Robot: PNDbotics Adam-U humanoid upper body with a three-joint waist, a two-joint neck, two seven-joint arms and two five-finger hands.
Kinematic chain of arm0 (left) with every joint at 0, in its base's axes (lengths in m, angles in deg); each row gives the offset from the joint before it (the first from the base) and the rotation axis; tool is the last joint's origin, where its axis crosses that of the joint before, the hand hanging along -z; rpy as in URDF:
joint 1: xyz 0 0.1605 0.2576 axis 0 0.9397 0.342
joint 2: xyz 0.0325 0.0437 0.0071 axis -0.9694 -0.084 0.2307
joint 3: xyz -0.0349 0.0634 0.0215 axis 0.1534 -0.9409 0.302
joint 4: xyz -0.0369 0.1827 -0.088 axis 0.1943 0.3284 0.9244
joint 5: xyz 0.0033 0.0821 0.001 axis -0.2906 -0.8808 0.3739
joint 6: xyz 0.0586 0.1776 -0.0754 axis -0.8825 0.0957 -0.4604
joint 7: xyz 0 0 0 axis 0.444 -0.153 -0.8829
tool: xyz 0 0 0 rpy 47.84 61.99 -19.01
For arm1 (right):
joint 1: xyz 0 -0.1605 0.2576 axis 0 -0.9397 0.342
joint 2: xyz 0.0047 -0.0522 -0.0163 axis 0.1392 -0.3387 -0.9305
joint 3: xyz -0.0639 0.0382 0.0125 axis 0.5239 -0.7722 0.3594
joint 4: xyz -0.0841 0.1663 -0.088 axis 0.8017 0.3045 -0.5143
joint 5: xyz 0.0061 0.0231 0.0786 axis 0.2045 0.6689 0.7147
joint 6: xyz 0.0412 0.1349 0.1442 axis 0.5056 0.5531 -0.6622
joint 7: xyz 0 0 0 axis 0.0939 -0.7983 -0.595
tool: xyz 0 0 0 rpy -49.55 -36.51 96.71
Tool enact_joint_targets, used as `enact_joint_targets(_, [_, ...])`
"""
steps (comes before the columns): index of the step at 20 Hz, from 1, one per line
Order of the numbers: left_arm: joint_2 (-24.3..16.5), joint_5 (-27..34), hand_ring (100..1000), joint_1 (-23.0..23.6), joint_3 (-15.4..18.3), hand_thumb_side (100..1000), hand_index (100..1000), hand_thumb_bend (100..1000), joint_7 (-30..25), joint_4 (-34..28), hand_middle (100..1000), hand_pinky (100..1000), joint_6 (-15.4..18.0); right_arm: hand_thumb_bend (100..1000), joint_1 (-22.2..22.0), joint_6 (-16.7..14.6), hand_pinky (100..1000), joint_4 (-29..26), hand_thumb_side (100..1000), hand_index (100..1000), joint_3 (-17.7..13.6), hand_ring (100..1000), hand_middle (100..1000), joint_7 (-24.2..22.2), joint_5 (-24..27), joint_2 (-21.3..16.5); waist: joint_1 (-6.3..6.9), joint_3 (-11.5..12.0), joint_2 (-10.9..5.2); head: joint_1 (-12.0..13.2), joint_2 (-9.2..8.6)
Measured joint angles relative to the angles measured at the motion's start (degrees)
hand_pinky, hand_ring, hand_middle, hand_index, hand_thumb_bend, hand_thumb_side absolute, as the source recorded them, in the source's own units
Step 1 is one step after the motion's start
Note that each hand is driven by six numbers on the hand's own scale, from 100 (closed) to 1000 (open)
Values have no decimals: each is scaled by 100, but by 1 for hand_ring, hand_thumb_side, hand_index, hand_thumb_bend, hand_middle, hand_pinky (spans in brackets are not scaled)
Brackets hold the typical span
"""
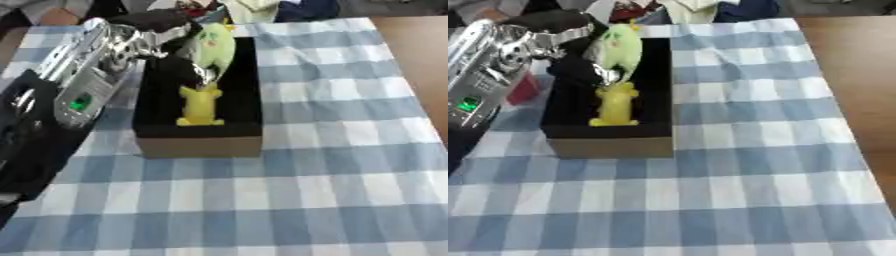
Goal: Pick up objects on the table and place them in the box.
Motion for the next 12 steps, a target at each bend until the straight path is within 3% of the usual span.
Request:
enact_joint_targets(2, [50,-177,821,-4,-61,699,846,242,-31,153,735,813,124,239,25,1,927,0,962,856,1,911,875,-2,0,1,-1,-1,0,15,0])
enact_joint_targets(7, [139,-480,821,-5,-76,699,846,242,-97,438,735,813,356,239,41,1,927,0,962,856,1,911,875,-3,1,1,-7,-4,1,26,0])
enact_joint_targets(8, [142,-503,878,-5,-74,809,901,532,-98,464,806,862,384,239,41,0,927,0,960,857,1,911,876,-3,1,1,-7,-4,1,26,0])
enact_joint_targets(9, [141,-532,881,-5,-62,824,906,569,-88,475,811,864,407,238,41,0,927,0,960,857,1,911,876,-3,1,1,-7,-1,1,26,0])
enact_joint_targets(10, [141,-576,886,-5,-34,875,914,670,-73,475,817,867,438,238,41,1,927,0,959,857,1,911,876,-3,1,1,-7,2,1,26,0])
enact_joint_targets(12, [140,-692,891,-5,44,902,919,706,-36,457,822,869,508,238,40,1,927,0,959,857,0,911,875,-3,1,1,-7,6,1,27,0])
